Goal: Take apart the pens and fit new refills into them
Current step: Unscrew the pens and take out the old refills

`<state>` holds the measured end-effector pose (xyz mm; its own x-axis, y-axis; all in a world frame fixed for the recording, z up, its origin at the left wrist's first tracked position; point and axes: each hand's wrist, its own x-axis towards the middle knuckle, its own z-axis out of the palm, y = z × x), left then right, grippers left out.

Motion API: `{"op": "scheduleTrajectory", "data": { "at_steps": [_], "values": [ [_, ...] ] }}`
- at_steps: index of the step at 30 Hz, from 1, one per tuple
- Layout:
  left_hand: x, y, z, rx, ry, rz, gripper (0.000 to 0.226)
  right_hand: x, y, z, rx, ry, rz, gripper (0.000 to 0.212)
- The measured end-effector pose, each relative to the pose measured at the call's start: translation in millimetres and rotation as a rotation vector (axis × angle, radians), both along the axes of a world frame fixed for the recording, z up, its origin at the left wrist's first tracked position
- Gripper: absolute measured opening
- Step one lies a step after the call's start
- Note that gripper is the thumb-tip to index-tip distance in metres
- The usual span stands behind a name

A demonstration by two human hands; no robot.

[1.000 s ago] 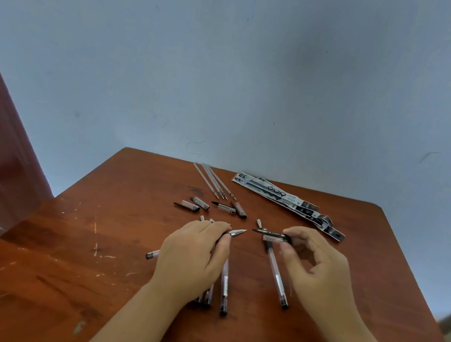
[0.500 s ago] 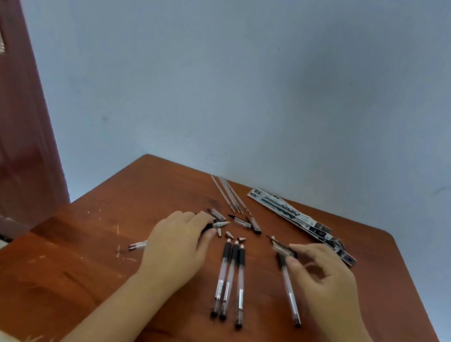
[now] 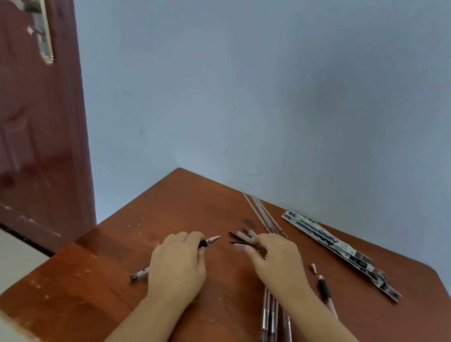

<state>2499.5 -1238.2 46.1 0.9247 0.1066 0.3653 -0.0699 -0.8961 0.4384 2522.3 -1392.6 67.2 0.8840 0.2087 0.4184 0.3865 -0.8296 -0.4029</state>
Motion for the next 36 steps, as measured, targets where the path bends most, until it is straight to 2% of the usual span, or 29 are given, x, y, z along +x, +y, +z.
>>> {"op": "scheduleTrajectory", "data": {
  "at_steps": [6, 11, 13, 15, 17, 20, 25, 27, 32, 36],
  "values": [
    [2, 4, 0, -0.022, 0.018, 0.017, 0.023, 19, 16, -14, -0.083, -0.068, -0.015, 0.026],
    [2, 4, -3, -0.036, 0.011, 0.012, 0.023, 29, 23, -12, -0.324, -0.044, -0.026, 0.024],
    [1, 6, -1, -0.037, 0.014, -0.01, 0.023, 30, 23, -11, -0.336, -0.028, -0.047, 0.025],
    [0, 6, 1, -0.045, -0.006, -0.048, 0.023, 26, 17, -8, -0.245, -0.048, -0.071, 0.024],
    [-1, 4, 1, -0.056, -0.046, -0.111, 0.023, 15, 9, -1, -0.07, -0.052, -0.067, 0.022],
    [-2, -1, -2, -0.059, -0.171, -0.297, 0.017, -13, -5, 12, 0.114, 0.026, 0.016, 0.02],
    [-14, -21, -8, -0.016, -0.391, -0.652, 0.017, -62, -25, 9, 0.193, 0.132, 0.032, 0.017],
    [-17, -28, -8, 0.042, -0.434, -0.729, 0.017, -71, -32, 1, 0.203, 0.152, 0.022, 0.024],
    [-20, -29, -10, 0.073, -0.437, -0.733, 0.022, -68, -40, -4, 0.212, 0.211, 0.09, 0.027],
    [-22, -31, -6, 0.025, -0.377, -0.748, 0.026, -67, -44, -4, 0.232, 0.12, 0.131, 0.031]
  ]
}}
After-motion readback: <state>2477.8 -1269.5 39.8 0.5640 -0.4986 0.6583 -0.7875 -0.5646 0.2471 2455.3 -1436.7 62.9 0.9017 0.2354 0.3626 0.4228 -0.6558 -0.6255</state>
